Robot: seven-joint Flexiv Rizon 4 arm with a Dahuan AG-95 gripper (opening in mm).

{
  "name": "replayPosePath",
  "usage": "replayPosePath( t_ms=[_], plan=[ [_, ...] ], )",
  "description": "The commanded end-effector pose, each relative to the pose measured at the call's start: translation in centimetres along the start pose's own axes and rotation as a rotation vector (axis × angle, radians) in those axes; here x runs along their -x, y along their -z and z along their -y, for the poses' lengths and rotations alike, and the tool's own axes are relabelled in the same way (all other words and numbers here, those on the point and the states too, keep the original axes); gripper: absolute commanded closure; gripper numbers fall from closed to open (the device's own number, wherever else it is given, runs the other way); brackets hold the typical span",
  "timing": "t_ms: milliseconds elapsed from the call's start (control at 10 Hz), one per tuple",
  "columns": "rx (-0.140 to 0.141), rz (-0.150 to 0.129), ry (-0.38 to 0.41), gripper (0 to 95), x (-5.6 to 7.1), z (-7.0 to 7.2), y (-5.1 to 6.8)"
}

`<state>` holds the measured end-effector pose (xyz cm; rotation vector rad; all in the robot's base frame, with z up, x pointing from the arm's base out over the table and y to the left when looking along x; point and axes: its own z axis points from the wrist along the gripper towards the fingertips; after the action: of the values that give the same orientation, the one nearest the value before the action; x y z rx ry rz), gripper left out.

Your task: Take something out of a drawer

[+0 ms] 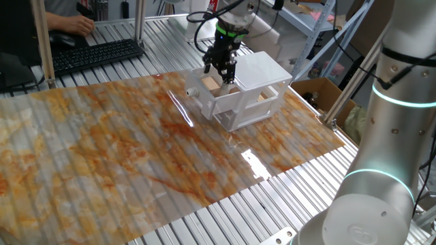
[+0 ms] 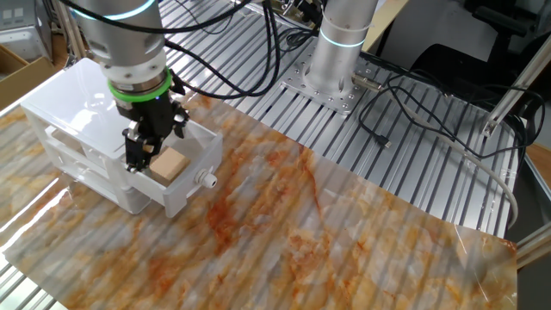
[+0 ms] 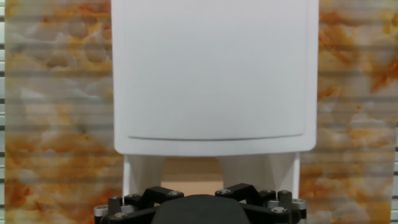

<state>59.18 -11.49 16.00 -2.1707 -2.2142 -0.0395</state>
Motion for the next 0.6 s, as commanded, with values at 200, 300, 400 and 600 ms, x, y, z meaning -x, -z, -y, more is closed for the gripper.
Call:
replayPosePath(
  t_ms=[200, 300, 400, 600],
  plan=[
    [0.022, -0.005, -0.002, 0.0, -0.01, -0.35, -0.22],
    [0.028, -0.005, -0.003, 0.0, -0.07, -0.36, -0.37],
    [0.033, -0.005, -0.005, 0.0, -0.11, -0.39, -0.48],
    [0.043, 0.000, -0.008, 0.0, -0.26, -0.37, -0.80]
  ],
)
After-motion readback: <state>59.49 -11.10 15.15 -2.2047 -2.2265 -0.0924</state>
